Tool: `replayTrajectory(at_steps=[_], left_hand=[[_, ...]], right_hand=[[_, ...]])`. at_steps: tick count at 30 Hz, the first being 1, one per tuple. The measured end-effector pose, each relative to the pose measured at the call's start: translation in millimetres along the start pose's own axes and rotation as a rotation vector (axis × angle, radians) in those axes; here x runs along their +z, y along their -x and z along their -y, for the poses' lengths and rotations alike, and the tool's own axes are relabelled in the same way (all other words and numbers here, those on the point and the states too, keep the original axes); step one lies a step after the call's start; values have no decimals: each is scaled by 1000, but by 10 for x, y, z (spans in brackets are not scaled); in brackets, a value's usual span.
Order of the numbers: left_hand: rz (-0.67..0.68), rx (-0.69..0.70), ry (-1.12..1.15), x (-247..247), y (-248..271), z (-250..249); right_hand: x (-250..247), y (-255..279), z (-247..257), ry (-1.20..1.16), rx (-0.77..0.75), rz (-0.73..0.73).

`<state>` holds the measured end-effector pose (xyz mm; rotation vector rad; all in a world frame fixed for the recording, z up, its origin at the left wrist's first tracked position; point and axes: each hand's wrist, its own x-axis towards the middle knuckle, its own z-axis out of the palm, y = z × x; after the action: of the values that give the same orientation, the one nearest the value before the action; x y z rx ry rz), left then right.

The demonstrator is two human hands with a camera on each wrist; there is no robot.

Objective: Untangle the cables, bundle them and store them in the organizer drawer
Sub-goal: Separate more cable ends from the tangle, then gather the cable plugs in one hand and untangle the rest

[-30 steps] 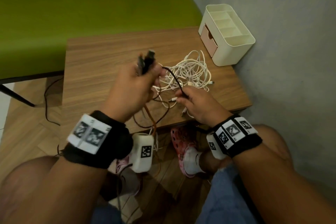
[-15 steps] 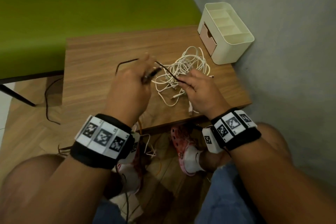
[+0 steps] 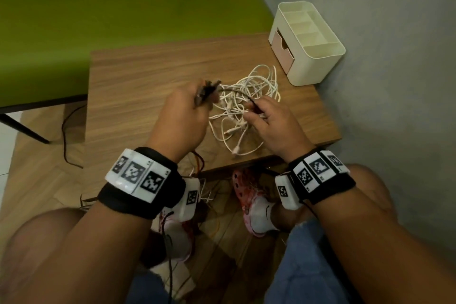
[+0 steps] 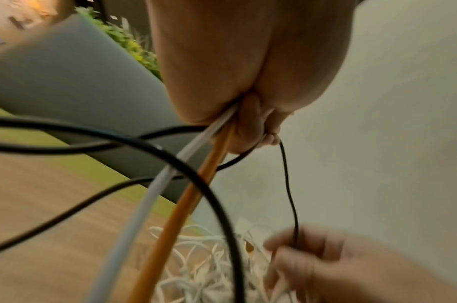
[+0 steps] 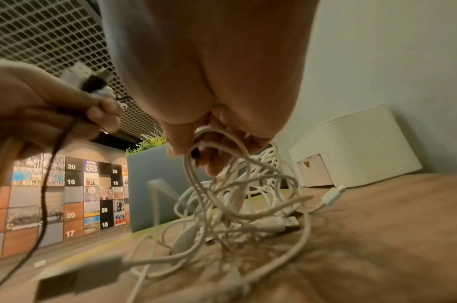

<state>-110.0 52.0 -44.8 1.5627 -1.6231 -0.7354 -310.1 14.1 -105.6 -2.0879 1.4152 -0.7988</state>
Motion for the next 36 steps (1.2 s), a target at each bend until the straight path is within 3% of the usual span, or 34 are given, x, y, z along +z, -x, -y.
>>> replayTrajectory(at_steps=[3, 7, 12, 14, 17, 22, 25, 28, 29, 30, 33, 36], left_hand=[[-116, -13, 121, -181, 22, -38], [15, -44, 74, -220, 71, -75], [90, -98, 77, -86, 237, -122], [110, -83, 83, -13, 326, -191], [144, -58, 153, 100, 444, -360], [144, -73, 334, 190, 606, -623], [111, -97, 393, 184, 687, -734], [157, -82, 429, 166, 785, -798], [179, -84, 429, 155, 825, -815], [198, -89, 450, 143, 870, -841], [243, -88, 586, 126, 1008, -934], [268, -92, 728, 186, 1098, -1022]], right_hand=[[-1, 35, -80, 45, 64, 39], [-96, 69, 22, -22, 107, 75], [-449, 225, 421, -385, 143, -73], [-559, 343, 585, -474, 146, -41], [-606, 510, 685, -334, 105, 26], [-789, 890, 577, -188, 140, -20], [-927, 1090, 562, -80, 191, 123], [-1094, 1258, 594, 229, 309, 582], [-1144, 1314, 629, 301, 334, 667], [-1184, 1359, 666, 310, 350, 668], [-1227, 1429, 835, 181, 316, 479], [-1082, 1417, 981, -141, 267, 467]])
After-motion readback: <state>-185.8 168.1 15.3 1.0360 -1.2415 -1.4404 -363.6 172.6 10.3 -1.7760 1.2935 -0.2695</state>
